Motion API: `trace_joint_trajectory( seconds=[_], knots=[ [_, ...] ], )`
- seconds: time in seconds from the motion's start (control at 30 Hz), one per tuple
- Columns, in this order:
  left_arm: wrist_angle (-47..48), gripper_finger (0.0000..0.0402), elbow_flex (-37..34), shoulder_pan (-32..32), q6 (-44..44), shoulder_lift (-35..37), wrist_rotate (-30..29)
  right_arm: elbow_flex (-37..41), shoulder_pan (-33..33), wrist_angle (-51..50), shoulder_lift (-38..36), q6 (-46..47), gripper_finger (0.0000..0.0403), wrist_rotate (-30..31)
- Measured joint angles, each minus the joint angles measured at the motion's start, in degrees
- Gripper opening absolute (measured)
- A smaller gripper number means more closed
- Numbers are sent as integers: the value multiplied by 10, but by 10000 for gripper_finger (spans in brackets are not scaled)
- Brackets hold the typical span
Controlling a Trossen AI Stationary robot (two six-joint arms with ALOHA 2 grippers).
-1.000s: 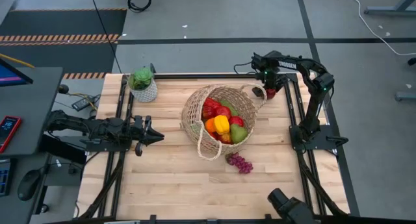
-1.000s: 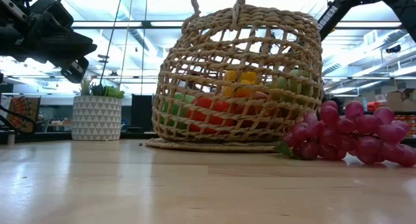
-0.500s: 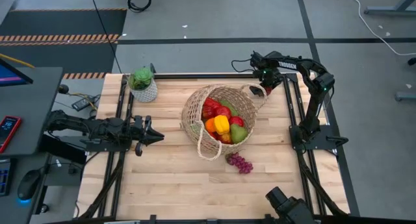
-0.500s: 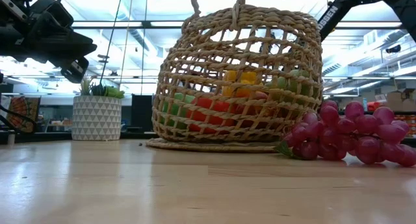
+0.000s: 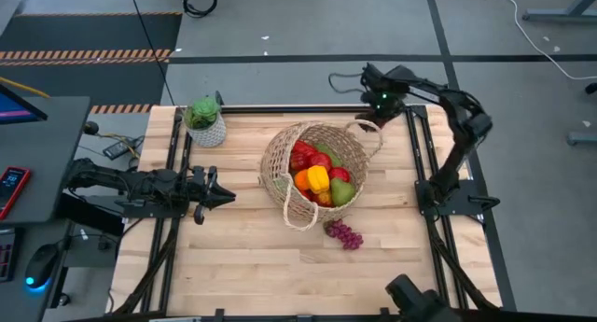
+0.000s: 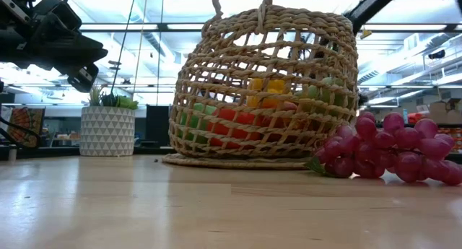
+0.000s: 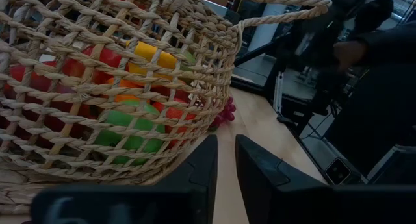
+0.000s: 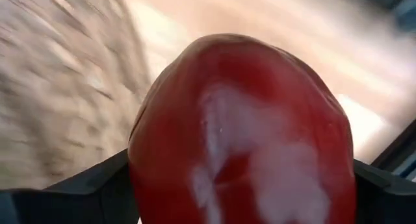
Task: Build produce basket
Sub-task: Put the red malay apple into the woven basket
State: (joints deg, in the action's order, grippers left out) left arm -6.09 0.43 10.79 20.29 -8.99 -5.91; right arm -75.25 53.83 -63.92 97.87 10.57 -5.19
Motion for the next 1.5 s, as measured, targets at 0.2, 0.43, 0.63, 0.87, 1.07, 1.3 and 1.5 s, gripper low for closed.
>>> trace_joint_trajectory(
  seconds=[0.2,0.43,0.63,0.87,1.07,1.3,1.5],
  knots=[
    [0,59,0,0,0,0,0,-5,-23,47,-115,59,353,-13],
    [0,62,0,0,0,0,0,-5,-54,134,-224,115,353,-97],
    [0,56,0,0,0,0,0,-5,-90,272,-285,156,358,-227],
    [0,60,0,0,0,0,0,-5,-159,423,-309,186,360,-355],
    [0,58,0,0,0,0,0,-5,-237,520,-308,127,360,-373],
    [0,59,0,0,0,0,0,-5,-296,531,-295,-97,360,-332],
    [0,63,0,0,0,0,0,-5,-335,531,-284,-238,360,-306]
  ],
)
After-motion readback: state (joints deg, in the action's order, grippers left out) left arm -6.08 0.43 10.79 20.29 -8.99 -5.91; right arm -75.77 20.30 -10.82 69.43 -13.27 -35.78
